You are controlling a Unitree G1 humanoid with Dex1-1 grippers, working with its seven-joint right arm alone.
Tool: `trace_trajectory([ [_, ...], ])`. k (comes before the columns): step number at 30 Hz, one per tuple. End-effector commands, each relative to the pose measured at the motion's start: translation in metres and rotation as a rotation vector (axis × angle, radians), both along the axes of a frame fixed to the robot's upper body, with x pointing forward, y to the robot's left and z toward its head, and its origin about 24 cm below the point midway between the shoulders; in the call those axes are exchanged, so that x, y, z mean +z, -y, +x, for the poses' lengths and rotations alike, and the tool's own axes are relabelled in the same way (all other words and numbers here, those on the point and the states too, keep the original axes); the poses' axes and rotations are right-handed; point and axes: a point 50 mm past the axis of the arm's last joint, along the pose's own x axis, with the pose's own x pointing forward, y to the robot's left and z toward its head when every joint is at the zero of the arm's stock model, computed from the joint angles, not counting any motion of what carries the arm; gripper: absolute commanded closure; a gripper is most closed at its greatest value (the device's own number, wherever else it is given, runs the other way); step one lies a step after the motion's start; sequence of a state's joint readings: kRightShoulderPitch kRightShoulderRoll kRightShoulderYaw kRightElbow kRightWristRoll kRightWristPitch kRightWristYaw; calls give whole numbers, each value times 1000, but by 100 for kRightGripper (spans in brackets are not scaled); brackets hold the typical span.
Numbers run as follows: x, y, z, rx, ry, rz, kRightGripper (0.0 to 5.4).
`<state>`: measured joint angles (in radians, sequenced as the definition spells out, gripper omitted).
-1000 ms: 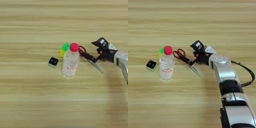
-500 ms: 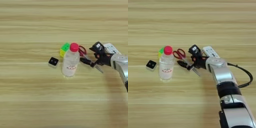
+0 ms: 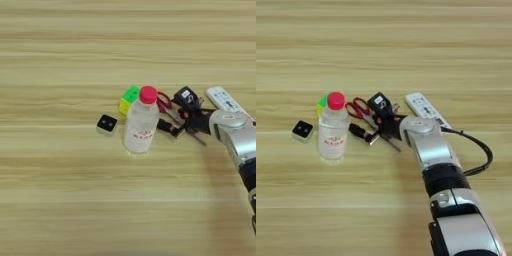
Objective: Move the objects on the table
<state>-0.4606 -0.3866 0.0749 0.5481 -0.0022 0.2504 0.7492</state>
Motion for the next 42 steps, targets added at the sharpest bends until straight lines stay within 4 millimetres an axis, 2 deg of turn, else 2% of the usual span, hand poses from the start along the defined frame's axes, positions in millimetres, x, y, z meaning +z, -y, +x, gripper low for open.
trace_trajectory([
  [1,19,2,14,-44,61,-31,5],
  [5,16,2,17,-81,32,-6,5],
  [12,13,5,20,-115,15,-2,85],
  [20,10,7,20,-123,-10,10,201],
  [42,14,7,23,-119,9,11,410],
])
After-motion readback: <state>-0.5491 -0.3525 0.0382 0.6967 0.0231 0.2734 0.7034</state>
